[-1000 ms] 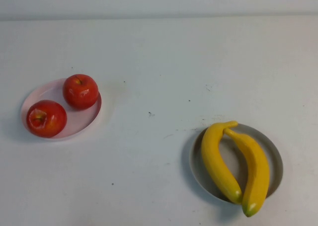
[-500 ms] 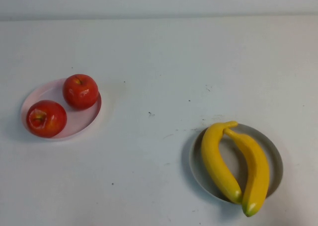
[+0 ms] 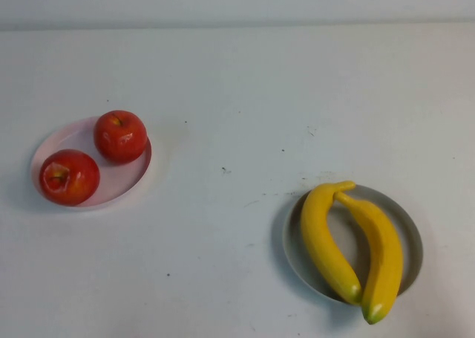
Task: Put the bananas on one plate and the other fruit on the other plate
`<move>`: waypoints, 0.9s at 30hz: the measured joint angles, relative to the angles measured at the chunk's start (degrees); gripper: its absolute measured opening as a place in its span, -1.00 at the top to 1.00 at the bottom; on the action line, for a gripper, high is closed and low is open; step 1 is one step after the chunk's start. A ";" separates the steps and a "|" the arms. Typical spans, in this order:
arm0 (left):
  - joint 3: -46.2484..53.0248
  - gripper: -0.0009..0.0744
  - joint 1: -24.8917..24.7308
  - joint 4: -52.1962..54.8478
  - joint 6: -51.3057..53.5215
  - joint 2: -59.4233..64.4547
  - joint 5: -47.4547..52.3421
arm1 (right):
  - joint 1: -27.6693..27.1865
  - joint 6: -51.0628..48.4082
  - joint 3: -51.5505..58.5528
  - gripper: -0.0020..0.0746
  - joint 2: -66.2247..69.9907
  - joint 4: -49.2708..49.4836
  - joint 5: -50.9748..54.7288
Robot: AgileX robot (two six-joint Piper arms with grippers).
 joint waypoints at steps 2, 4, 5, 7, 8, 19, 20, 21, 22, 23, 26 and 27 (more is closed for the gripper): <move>0.00 0.98 0.00 0.00 0.00 0.00 0.00 | 0.11 -0.71 0.00 0.99 0.00 -0.67 1.42; 0.00 0.98 0.00 0.00 0.00 0.00 0.00 | 0.11 -1.13 0.00 0.99 0.00 -0.90 1.54; 0.00 0.98 0.00 0.00 0.00 0.00 0.00 | 0.11 -1.13 0.00 0.99 0.00 -0.90 1.66; 0.00 0.98 0.00 0.00 0.00 0.00 0.00 | 0.11 -1.95 0.00 0.99 0.00 -1.03 1.79; 0.00 0.98 0.00 0.00 0.00 0.00 0.00 | 0.11 -2.97 0.00 0.99 0.00 -1.03 1.90; 0.00 0.98 0.00 0.00 0.00 0.00 0.00 | 0.11 -17.17 0.00 0.99 0.00 8.51 9.33; 0.00 0.98 0.00 0.00 0.00 0.00 0.00 | 0.11 -17.31 0.00 0.99 0.00 8.89 9.41; 0.00 0.98 0.00 0.00 0.00 0.00 0.00 | 0.11 -17.42 0.00 0.99 0.00 9.04 9.41; 0.00 0.98 0.00 0.00 0.00 0.00 0.00 | 0.11 -17.42 0.00 0.99 0.00 9.13 9.46; 0.00 0.98 0.00 0.00 0.00 0.00 0.00 | 0.11 -17.42 0.00 0.99 0.00 9.27 9.54; 0.00 0.98 0.00 0.00 0.00 0.00 0.00 | 0.11 -17.42 0.00 0.99 0.00 9.26 9.54; 0.00 0.98 0.00 0.00 0.00 0.00 0.00 | 0.11 -17.42 0.00 0.99 0.00 9.38 9.54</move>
